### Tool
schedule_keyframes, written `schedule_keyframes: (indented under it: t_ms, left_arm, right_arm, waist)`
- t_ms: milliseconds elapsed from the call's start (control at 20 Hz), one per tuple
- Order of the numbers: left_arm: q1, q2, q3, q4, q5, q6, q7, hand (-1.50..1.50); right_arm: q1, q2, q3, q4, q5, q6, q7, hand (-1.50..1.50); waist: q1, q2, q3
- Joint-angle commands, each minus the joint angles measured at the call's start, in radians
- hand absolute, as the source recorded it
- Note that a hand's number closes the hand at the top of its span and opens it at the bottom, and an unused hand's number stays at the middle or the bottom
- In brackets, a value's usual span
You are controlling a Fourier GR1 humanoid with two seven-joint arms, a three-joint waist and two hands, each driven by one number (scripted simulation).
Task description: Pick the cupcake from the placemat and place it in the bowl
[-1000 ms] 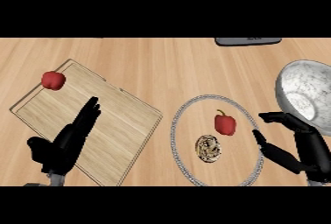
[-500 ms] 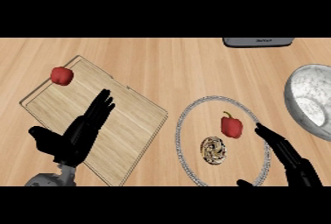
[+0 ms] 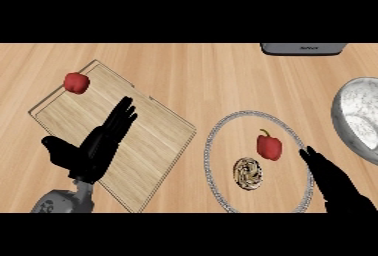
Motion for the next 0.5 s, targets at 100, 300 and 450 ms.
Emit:
schedule_keyframes:
  t_ms: [100, 300, 450]
  left_arm:
    - [-0.013, -0.028, -0.031, 0.009, -0.019, 0.001, 0.011, 0.00]
    - [-0.066, -0.061, -0.032, 0.026, -0.030, 0.016, 0.018, 0.00]
    - [-0.044, -0.029, 0.002, 0.034, -0.010, -0.018, 0.008, 0.00]
  right_arm:
    - [-0.171, 0.139, 0.110, -0.071, 0.016, 0.302, 0.423, -1.50]
    - [-0.300, 0.247, 0.101, -0.031, -0.034, 0.452, 0.600, -1.50]
    - [-0.336, 0.336, 0.124, 0.133, 0.012, 0.428, 0.611, -1.50]
  waist:
    - [0.038, 0.006, 0.004]
    - [0.033, 0.007, 0.005]
    - [0.033, 0.005, 0.007]
